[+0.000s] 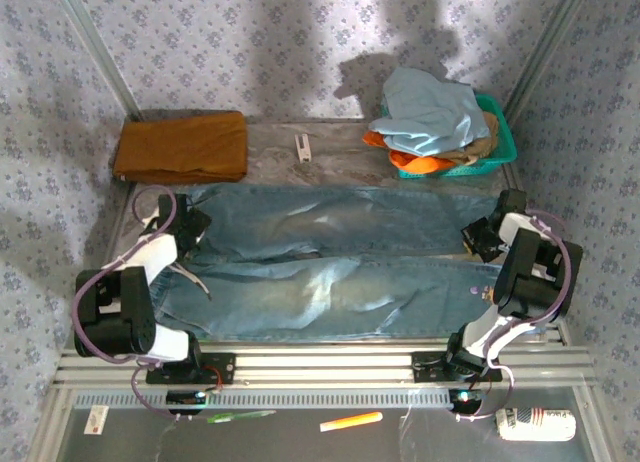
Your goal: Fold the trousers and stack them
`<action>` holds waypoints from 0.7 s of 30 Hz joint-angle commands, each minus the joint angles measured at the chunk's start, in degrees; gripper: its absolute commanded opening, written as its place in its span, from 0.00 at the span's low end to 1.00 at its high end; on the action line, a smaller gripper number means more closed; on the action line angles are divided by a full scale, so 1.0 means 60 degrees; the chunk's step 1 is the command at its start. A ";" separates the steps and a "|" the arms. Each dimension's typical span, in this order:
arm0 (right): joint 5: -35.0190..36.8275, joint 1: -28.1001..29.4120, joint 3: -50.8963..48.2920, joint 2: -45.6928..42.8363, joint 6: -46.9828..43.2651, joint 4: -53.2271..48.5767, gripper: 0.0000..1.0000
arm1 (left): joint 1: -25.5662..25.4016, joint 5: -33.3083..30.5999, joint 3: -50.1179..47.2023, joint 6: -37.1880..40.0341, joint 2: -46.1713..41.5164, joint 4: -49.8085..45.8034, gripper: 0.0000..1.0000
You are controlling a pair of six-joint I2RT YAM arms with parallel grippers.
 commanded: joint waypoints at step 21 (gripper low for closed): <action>-0.0332 0.4126 -0.2245 -0.4775 -0.0348 -0.1941 0.17 | 0.0164 0.2118 0.0997 0.0247 0.0681 0.0641 0.91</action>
